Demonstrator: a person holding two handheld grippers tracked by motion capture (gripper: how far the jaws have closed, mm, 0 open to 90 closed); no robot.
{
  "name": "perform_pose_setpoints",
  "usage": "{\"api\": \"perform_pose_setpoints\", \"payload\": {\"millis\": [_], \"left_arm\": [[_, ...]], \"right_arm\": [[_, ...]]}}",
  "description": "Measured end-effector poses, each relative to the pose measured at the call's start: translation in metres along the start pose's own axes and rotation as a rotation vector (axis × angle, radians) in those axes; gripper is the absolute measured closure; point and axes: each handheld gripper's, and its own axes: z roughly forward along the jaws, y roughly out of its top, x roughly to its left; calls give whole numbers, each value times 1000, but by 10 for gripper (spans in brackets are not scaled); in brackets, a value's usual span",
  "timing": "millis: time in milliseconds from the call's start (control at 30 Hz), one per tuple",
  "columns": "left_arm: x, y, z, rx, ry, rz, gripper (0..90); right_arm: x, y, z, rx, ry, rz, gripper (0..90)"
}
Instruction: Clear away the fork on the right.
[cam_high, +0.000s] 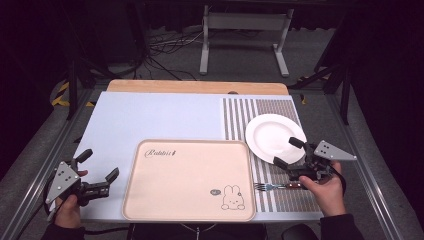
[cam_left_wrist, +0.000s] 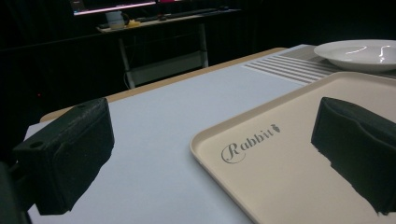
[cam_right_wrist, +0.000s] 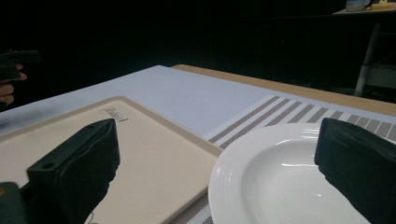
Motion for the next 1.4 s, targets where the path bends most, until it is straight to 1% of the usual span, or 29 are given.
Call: {"api": "perform_pose_setpoints", "payload": {"millis": [33, 100, 133, 167, 267, 300, 400, 433, 467, 500, 533, 567, 667, 700, 733, 767, 800, 867, 900, 967, 1000, 1033, 1067, 1100, 1200, 1233, 1300, 1333, 1400], "left_arm": [[0, 0, 0, 0, 0, 0, 0], [-1, 0, 0, 4, 0, 2, 0], [-1, 0, 1, 4, -1, 3, 0], [-1, 0, 1, 4, -1, 3, 0], [-1, 0, 0, 4, 1, 3, 0], [-1, 0, 0, 6, 2, 2, 0], [-1, 0, 0, 6, 2, 3, 0], [-1, 0, 0, 6, 1, 4, 0], [-1, 0, 0, 5, 1, 6, 0], [-1, 0, 0, 5, 1, 6, 0], [-1, 0, 0, 2, 2, 10, 0], [-1, 1, 0, 2, 2, 11, 0], [-1, 1, 0, 1, 1, 13, 0], [-1, 1, 0, 2, 1, 12, 0], [-1, 1, 0, 3, 1, 13, 0], [-1, 1, 0, 3, 1, 13, 0], [-1, 1, 0, 2, 1, 13, 0], [-1, 1, 0, 3, 1, 13, 0], [-1, 1, 0, 2, 0, 14, 0], [-1, 1, 0, 2, 1, 13, 0], [-1, 1, 0, 2, 1, 13, 0], [-1, 1, 0, 3, 1, 13, 0], [-1, 1, 0, 3, 1, 13, 0], [-1, 1, 0, 4, 1, 13, 0], [-1, 1, 0, 3, 0, 13, 0], [-1, 1, 0, 3, 0, 13, 0], [-1, 1, 0, 3, 1, 13, 0], [-1, 1, 0, 3, 0, 13, 0], [-1, 1, 0, 2, 1, 14, 0]], "right_arm": [[0, 2, 1, 8, -1, 1, 12], [0, 7, 3, 42, 6, -31, 33], [0, 7, 3, 42, 6, -31, 33], [1, 9, 3, 66, 6, -41, 37], [1, 14, 6, 117, 13, -76, 47], [1, 16, 7, 134, 17, -90, 66], [1, 24, 8, 221, 49, -157, 118], [1, 26, 9, 239, 56, -173, 128], [1, 28, 9, 261, 61, -185, 125], [1, 28, 9, 261, 61, -185, 125], [1, 30, 10, 286, 64, -190, 127], [2, 33, 11, 329, 70, -200, 132], [3, 36, 11, 392, 70, -224, 135], [3, 37, 12, 427, 69, -243, 140], [3, 38, 12, 446, 68, -254, 140], [4, 40, 11, 474, 69, -261, 138], [4, 40, 11, 474, 69, -261, 138], [4, 42, 11, 520, 72, -276, 138], [4, 43, 11, 533, 75, -282, 138], [4, 44, 11, 555, 77, -286, 137], [4, 44, 11, 555, 77, -286, 137], [3, 45, 11, 580, 79, -295, 140], [3, 45, 11, 580, 79, -295, 140], [3, 45, 12, 589, 82, -301, 141], [4, 46, 13, 642, 100, -311, 149], [4, 46, 13, 642, 100, -311, 149], [4, 46, 14, 676, 112, -319, 149], [4, 46, 14, 691, 117, -334, 149], [5, 46, 15, 707, 126, -337, 155]]}}
